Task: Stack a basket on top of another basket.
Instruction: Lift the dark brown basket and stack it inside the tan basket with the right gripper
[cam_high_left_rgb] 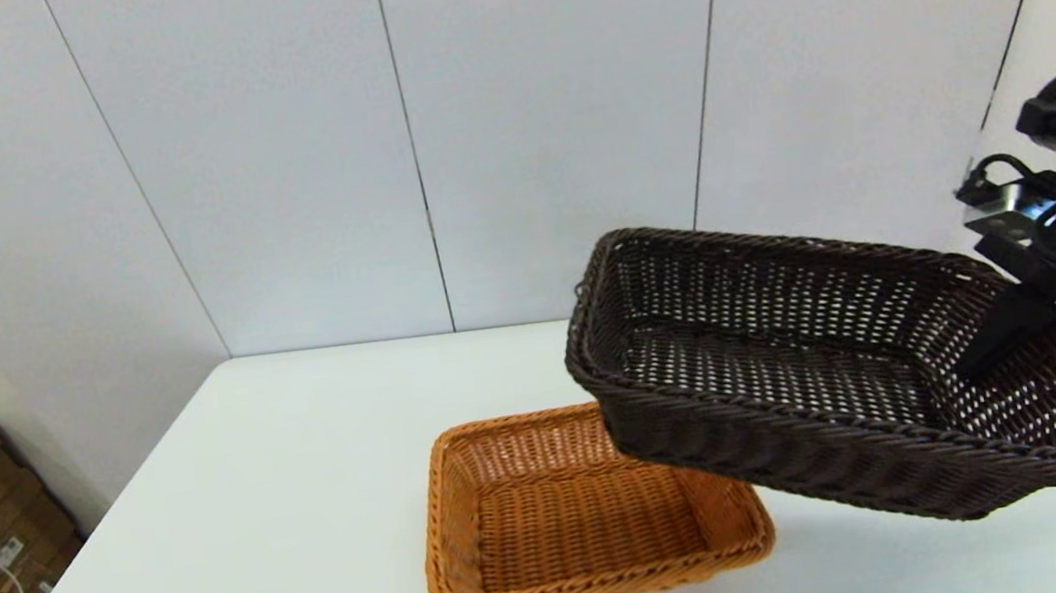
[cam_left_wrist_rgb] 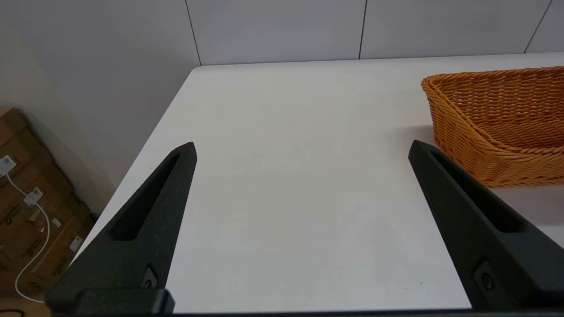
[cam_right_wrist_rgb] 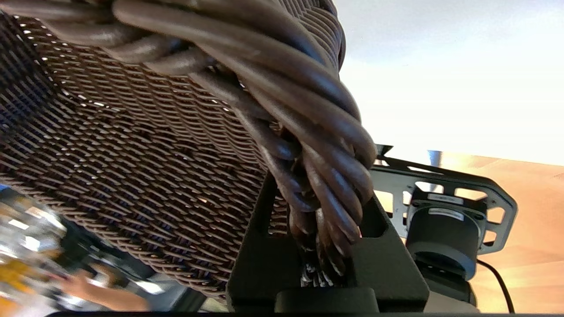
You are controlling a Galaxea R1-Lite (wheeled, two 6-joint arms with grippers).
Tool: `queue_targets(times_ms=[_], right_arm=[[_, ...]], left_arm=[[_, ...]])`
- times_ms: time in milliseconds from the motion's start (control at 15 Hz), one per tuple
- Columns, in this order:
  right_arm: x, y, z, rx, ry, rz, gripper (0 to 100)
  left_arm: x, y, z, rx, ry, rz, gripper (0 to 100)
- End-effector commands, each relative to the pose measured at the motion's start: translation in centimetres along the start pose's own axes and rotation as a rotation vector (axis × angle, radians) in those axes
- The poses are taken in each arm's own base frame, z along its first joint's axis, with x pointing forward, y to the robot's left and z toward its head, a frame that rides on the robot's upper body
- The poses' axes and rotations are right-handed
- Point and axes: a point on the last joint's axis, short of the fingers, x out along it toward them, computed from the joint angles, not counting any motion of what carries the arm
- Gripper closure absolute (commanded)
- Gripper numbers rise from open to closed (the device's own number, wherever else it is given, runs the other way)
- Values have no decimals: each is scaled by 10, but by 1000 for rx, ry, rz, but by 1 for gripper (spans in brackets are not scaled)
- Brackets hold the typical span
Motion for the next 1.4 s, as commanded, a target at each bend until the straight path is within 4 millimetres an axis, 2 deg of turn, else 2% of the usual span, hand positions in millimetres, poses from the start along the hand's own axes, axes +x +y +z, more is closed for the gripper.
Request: queue_targets(times_ms=[67,333,867,1133,1400], right_arm=[[20,44,4,-90,37,-18,100],[47,65,17,-152,62,-24,100],[96,69,49,-192,78,-30,100],[117,78,57,-231,73,-30,100],[132,89,57,-272,81,-24,100]], left_arm=[[0,0,-1,0,4,0,0],[0,0,-1,0,4,0,0],[0,0,-1,0,4,0,0],[0,0,-1,0,4,0,0],[0,0,-1,0,4,0,0]])
